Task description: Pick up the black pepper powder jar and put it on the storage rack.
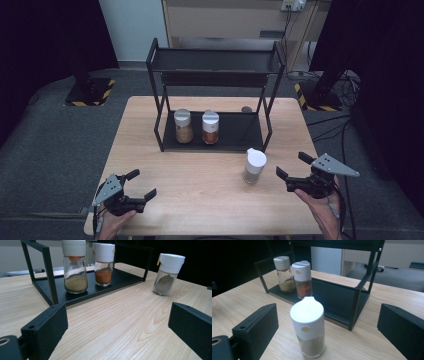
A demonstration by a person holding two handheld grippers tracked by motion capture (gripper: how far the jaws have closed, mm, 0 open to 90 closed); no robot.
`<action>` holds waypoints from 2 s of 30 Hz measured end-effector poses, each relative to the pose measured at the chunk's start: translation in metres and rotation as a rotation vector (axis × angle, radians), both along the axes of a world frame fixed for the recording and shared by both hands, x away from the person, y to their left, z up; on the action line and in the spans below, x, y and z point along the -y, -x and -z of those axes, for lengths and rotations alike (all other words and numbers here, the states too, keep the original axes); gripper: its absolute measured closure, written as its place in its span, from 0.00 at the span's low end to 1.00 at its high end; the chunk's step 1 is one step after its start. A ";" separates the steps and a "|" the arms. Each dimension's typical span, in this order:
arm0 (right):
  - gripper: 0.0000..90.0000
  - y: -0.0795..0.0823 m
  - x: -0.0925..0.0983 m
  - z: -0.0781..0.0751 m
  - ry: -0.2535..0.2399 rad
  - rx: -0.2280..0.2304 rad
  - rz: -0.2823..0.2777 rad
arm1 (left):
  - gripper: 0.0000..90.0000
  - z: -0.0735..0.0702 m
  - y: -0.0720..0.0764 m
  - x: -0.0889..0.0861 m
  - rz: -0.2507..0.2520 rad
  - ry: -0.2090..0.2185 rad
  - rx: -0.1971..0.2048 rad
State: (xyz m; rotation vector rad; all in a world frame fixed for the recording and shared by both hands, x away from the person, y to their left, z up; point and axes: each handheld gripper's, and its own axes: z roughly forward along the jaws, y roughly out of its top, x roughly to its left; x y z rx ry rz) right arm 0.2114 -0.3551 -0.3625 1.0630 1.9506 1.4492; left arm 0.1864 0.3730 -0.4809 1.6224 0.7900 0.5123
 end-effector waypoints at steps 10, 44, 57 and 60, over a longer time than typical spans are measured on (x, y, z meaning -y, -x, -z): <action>0.04 -0.019 -0.022 -0.003 0.018 -0.013 -0.048 | 0.01 0.000 0.000 0.000 0.000 0.001 0.000; 0.13 -0.066 -0.072 0.038 0.109 -0.124 -0.060 | 0.02 0.000 0.000 0.000 0.005 -0.002 0.000; 0.34 -0.062 -0.082 0.045 0.152 -0.094 -0.034 | 0.02 0.000 0.000 0.000 0.005 -0.002 0.000; 0.34 -0.062 -0.083 0.044 0.154 -0.095 -0.033 | 0.02 0.000 0.000 0.000 0.006 -0.002 0.001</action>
